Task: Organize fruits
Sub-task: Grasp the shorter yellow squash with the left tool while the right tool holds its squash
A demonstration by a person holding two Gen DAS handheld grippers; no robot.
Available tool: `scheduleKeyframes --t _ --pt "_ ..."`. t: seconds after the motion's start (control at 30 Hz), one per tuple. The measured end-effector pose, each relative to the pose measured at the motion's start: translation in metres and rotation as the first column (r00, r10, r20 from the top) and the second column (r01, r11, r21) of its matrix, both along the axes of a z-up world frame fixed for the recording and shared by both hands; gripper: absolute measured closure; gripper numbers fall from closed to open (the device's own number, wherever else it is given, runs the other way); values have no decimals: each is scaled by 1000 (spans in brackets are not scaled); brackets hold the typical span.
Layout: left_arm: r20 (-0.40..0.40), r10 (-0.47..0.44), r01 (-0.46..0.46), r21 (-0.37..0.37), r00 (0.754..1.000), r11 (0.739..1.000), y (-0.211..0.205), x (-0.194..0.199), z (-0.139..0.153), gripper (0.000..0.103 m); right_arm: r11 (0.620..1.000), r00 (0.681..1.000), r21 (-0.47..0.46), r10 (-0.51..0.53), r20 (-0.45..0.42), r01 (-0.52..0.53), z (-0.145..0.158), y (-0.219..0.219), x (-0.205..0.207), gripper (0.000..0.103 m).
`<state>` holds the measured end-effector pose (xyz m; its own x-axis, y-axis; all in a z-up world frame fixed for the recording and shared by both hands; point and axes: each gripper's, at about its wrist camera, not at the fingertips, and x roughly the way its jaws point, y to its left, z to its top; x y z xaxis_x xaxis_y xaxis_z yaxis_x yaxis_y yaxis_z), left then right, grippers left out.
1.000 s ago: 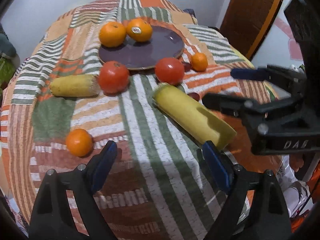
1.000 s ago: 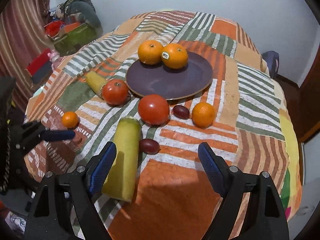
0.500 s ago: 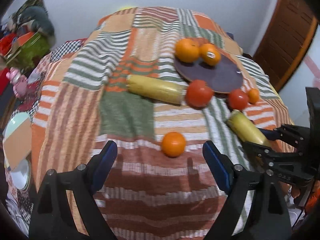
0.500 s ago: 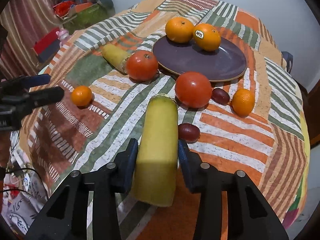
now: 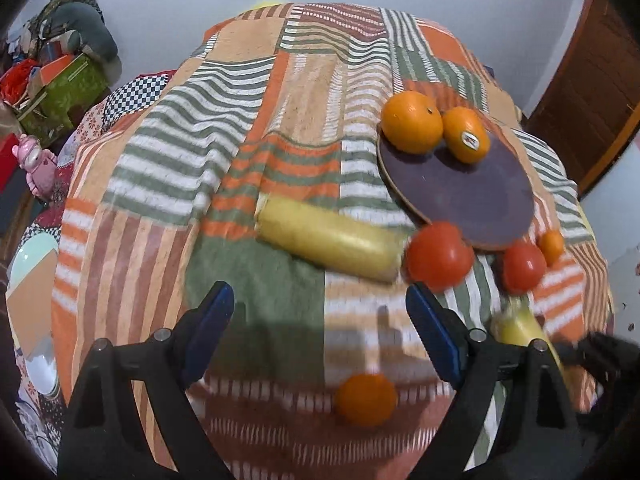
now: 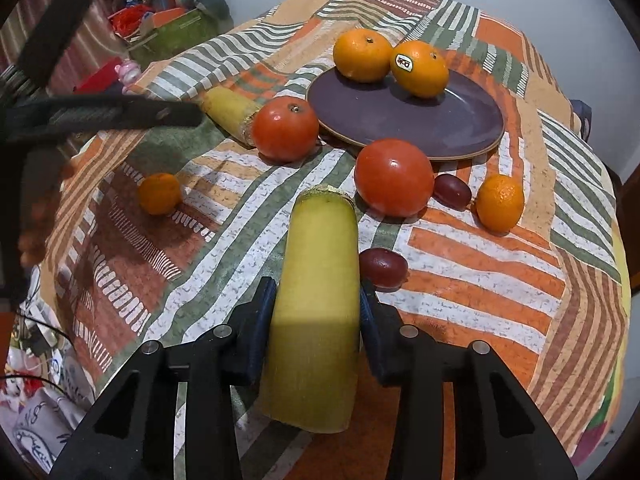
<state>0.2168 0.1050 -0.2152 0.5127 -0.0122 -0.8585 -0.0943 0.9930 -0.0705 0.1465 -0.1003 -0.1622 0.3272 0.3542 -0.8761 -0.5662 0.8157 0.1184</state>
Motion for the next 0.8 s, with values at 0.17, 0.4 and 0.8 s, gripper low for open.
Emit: scheduleKeyframes --t 0.17,0.4,0.8 --pt "-45 44 -45 -6 998 999 -1 36 -13 14 1000 1000 24 9 -11 -8 -1 -3 1 66" --pt "-69 98 -99 0 993 995 -3 63 -32 8 999 1000 47 19 -13 -19 -2 -6 3 65" --pt "-90 -4 -6 -106 996 994 6 44 -32 39 997 999 70 21 -28 -19 -3 -10 6 66"
